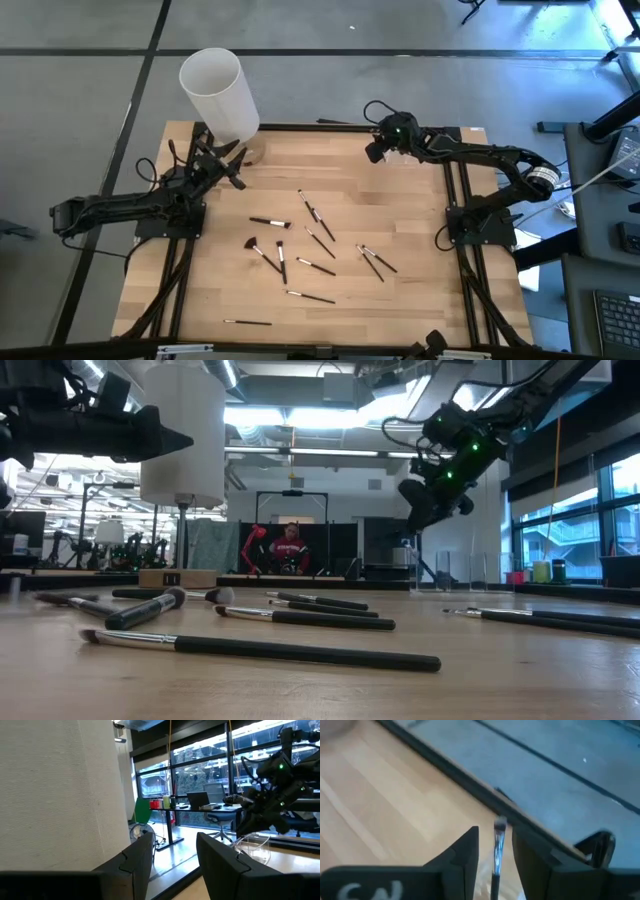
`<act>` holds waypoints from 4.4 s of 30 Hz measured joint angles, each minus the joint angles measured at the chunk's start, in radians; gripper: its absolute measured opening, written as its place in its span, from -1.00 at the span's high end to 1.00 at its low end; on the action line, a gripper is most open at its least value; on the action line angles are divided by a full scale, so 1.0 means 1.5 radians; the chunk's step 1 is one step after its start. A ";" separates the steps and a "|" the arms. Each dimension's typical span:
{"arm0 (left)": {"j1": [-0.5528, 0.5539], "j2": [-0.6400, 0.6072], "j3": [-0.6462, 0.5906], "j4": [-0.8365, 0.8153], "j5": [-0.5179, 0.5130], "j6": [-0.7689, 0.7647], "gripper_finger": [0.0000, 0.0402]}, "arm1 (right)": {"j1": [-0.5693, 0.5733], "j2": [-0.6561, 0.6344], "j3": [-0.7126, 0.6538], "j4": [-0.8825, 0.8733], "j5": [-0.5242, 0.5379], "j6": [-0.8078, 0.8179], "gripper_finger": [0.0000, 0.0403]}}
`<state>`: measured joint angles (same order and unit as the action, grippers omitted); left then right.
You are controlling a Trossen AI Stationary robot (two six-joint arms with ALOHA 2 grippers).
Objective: Put items in baskets/containers
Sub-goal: Put the eyeshadow brush into the left side of the transparent organizer
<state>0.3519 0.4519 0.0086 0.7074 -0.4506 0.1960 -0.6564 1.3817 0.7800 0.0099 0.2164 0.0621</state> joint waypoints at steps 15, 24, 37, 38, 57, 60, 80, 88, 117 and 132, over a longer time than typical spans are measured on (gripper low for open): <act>0.000 0.000 0.000 0.016 -0.003 0.018 0.26 | 0.199 0.133 0.236 -0.136 0.010 0.160 0.57; 0.000 0.000 0.000 0.030 -0.015 0.043 0.26 | 0.278 0.356 0.508 -0.375 -0.034 0.152 0.57; 0.000 0.000 0.000 0.030 -0.013 0.053 0.26 | 0.305 0.559 0.688 -0.453 -0.182 0.145 0.57; 0.000 0.000 0.000 0.030 -0.013 0.053 0.26 | 0.306 0.562 0.690 -0.452 -0.182 0.145 0.57; 0.000 0.000 0.000 0.030 -0.013 0.053 0.26 | 0.341 0.574 0.690 -0.443 -0.098 0.183 0.29; 0.000 0.000 0.000 0.030 -0.013 0.053 0.26 | 0.346 0.586 0.690 -0.440 -0.077 0.181 0.34; 0.000 0.000 0.000 0.030 -0.013 0.052 0.26 | 0.337 0.622 0.692 -0.443 -0.122 0.176 0.94; 0.000 0.000 0.000 0.030 -0.013 0.052 0.26 | 0.313 0.618 0.690 -0.411 -0.204 0.166 0.87; 0.000 0.003 0.000 0.036 0.001 0.017 0.26 | 0.224 0.235 0.285 -0.198 -0.179 0.222 0.89; 0.000 0.004 0.000 0.055 -0.001 0.050 0.26 | 0.235 0.601 0.778 -0.577 -0.180 0.231 0.42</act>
<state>0.3515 0.4583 0.0082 0.7901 -0.4525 0.2717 -0.3035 2.2832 1.9468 -0.8550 -0.0541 0.4084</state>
